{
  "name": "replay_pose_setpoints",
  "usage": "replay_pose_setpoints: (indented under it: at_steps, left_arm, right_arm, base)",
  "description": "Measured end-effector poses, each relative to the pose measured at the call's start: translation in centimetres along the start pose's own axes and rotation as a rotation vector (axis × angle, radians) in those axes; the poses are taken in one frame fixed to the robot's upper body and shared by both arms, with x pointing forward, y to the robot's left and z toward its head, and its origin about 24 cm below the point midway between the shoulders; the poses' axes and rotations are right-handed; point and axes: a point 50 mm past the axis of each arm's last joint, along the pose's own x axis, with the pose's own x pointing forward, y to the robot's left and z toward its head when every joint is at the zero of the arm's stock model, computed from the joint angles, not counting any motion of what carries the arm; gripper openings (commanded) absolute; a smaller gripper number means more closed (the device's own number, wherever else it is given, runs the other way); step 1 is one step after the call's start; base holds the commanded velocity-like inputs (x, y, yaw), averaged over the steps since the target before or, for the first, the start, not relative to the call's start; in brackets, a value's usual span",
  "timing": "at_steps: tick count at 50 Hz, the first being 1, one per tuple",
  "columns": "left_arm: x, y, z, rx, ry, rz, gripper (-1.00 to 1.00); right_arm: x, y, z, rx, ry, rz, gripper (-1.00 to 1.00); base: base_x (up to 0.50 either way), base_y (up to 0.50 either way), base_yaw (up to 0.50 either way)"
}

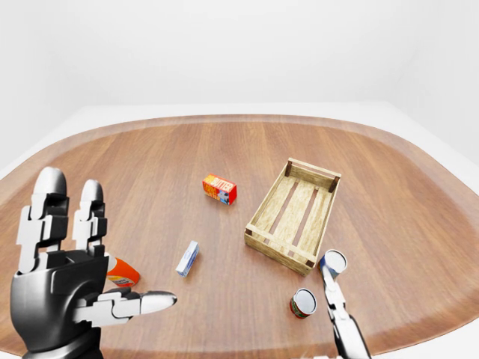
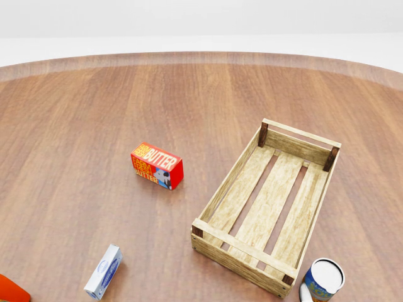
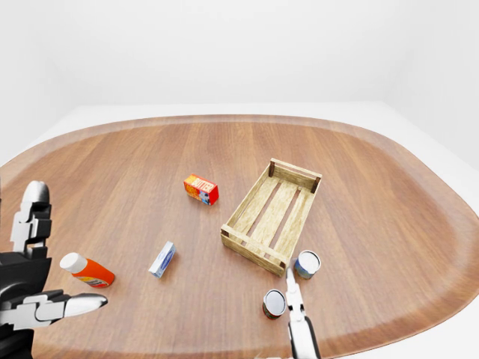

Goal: Pick up the tomato sauce, and put it in the wooden tray.

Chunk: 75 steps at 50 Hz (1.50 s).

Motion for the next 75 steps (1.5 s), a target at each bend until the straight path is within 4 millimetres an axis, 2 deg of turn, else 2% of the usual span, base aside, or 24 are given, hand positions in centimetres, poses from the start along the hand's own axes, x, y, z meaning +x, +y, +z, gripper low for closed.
replay_pose_setpoints:
  at_steps: [75]
  left_arm:
    - [-0.1, -0.1, 0.1, 0.0, 0.0, -0.006, 1.0]
  right_arm:
    - [0.7, 0.2, -2.4, 0.005, 0.094, 0.003, 1.0]
  base:
    - [0.0, 0.0, 0.0]
